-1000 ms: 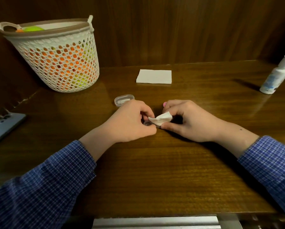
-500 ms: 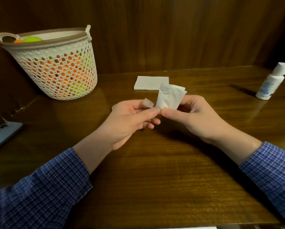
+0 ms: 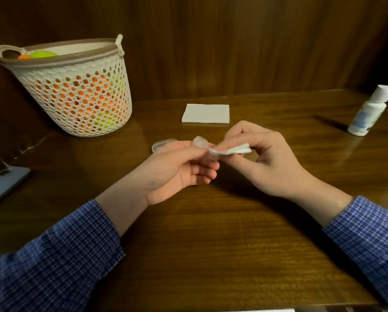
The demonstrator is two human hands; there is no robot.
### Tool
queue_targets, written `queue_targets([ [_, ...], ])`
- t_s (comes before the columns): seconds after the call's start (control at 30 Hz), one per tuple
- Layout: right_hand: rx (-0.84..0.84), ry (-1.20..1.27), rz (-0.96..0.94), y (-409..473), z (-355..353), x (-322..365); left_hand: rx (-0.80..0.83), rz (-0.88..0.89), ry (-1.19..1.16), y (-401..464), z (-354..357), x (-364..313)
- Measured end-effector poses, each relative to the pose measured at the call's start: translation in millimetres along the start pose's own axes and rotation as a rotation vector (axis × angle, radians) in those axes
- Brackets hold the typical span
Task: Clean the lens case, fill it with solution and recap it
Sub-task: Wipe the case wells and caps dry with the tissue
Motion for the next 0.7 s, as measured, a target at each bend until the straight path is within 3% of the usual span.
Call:
queue_targets([
  [0.33,0.164,-0.108,-0.025,-4.4,1.6,7.0,0.035,0.069,0.195,-2.7,-1.6,0.9],
  [0.7,0.073,-0.16,0.064,-4.9,4.3,4.3,-0.091,0.347,0.346,-6.6,2.5,-6.6],
])
Point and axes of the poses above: each hand's wrist, its own y-axis towards the middle knuckle, its own z-axis out of the palm, x = y × z, the point moved 6 cm from there along y, towards the middle knuckle, and after that the axes turned 6 degrees about -x, right-handed, at the moved point
